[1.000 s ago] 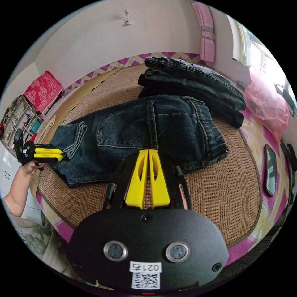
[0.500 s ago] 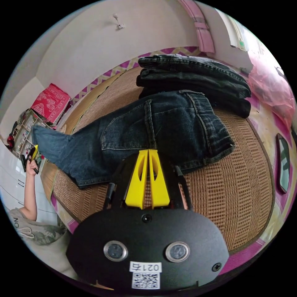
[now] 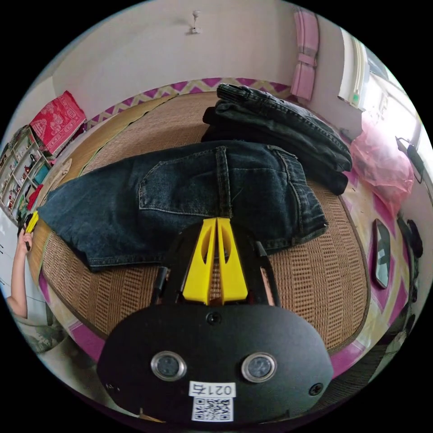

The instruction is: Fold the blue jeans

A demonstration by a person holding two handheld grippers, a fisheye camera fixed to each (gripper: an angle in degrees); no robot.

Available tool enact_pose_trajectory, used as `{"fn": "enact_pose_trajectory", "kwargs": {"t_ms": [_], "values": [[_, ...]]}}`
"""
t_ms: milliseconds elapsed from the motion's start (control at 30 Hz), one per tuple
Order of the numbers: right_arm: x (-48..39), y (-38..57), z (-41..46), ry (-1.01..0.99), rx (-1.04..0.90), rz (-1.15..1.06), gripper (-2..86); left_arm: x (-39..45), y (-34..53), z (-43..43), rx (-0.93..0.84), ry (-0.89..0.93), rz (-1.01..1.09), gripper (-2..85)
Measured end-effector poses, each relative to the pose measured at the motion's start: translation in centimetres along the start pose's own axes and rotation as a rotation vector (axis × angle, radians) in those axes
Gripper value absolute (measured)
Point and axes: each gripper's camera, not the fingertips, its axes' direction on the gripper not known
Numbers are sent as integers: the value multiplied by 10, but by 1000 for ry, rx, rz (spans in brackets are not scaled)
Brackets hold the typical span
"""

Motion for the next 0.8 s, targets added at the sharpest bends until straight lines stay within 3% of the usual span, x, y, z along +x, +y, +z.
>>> {"fn": "enact_pose_trajectory", "kwargs": {"t_ms": [167, 300, 367, 567, 700, 800], "values": [[-7, -27, 6, -46, -2, 22, -6, -1, 5, -41, 43, 21, 32, -1], [-14, -50, 7, -76, 10, 30, -6, 25, 16, -14, -107, 78, 118, -9], [-31, -74, -12, -138, 76, -103, -6, 54, 25, 10, -174, 50, 220, -9], [-150, -200, -7, -78, 104, -587, 47, 169, 53, 140, -372, -33, 637, -9], [-187, -289, 49, -47, 23, -768, 68, 228, 71, 263, -494, -218, 930, 0], [-198, -351, 97, -48, -64, -865, 80, 252, 95, 349, -695, -249, 1171, 31]]}}
